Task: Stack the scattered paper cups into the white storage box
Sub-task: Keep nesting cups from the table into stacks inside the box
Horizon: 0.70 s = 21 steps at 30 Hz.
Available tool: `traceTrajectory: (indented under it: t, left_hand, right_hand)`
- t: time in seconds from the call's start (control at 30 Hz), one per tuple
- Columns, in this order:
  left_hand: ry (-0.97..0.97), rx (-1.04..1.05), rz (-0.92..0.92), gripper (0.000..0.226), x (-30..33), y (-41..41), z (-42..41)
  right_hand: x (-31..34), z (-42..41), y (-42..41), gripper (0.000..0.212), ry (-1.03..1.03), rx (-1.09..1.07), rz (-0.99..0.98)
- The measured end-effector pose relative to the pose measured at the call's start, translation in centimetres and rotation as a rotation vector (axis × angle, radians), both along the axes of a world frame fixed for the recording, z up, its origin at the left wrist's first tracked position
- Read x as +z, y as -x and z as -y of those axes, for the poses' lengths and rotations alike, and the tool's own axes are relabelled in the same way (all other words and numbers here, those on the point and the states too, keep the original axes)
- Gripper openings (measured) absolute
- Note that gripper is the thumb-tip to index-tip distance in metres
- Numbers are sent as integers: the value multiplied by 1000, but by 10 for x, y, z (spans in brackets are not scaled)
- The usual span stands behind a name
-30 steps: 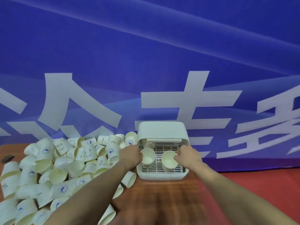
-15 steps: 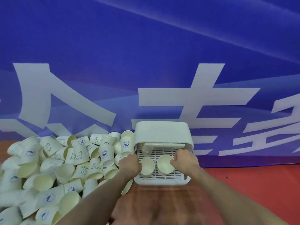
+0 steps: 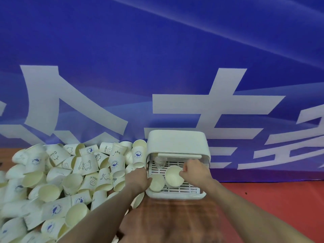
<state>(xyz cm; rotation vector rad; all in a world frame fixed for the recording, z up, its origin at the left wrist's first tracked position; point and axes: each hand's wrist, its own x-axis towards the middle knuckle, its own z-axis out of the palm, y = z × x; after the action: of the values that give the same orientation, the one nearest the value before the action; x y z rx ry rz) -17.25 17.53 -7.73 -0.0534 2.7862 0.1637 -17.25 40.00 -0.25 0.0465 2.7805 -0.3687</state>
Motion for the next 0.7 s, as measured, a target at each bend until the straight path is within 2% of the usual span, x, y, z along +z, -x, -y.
traceTrajectory:
  t: [0.1,0.3,0.7]
  left_hand:
    - [-6,13,-21,35,9,-4,9]
    - [66,-18,-73,43,22,-13,36]
    - [102,41,-2,33,15,-5,89]
  right_hand:
    - [9,12,-5,20,14,10,-18]
    - [8,36,-9,20,32,4,-40]
    - [-40,66,4,13,15,-33,69]
